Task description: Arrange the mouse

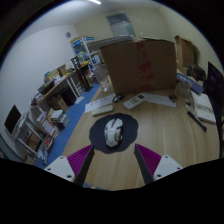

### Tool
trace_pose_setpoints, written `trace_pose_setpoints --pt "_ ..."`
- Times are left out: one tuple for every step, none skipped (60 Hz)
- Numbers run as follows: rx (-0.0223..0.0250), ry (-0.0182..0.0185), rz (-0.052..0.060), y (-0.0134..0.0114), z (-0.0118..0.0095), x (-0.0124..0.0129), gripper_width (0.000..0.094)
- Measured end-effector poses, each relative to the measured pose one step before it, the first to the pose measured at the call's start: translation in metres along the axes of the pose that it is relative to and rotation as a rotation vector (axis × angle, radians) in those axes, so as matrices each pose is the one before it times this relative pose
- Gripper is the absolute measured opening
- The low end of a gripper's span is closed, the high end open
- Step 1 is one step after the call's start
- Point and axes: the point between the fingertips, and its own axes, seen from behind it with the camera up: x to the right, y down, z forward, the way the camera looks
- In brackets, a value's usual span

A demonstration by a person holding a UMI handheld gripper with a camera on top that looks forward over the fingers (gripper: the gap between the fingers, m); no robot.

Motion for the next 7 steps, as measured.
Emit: trace_pose_setpoints --pt "-0.00258 -0.00325 0.0057 0.00266 -0.00640 0.00294 0.0835" --pt "-0.00246 -0.00289 0.0053 0.00249 -0.00639 0.00294 0.0835" --pt "-0.00243 -0.00245 0.0052 0.00244 -0.00583 0.00297 0.0837" --pt "-0.00283 -0.00145 0.0049 0.00256 -0.00571 0.00321 0.0835" --pt "-0.00224 -0.00051 0.0047 0.00217 -0.00562 0.00409 0.0833" --pt "-0.00153 0.00035 0.0052 0.00236 -0.00509 0.00407 0.0834" --pt "-0.00027 0.00273 0.0059 0.00191 -0.00563 0.00293 0.0832"
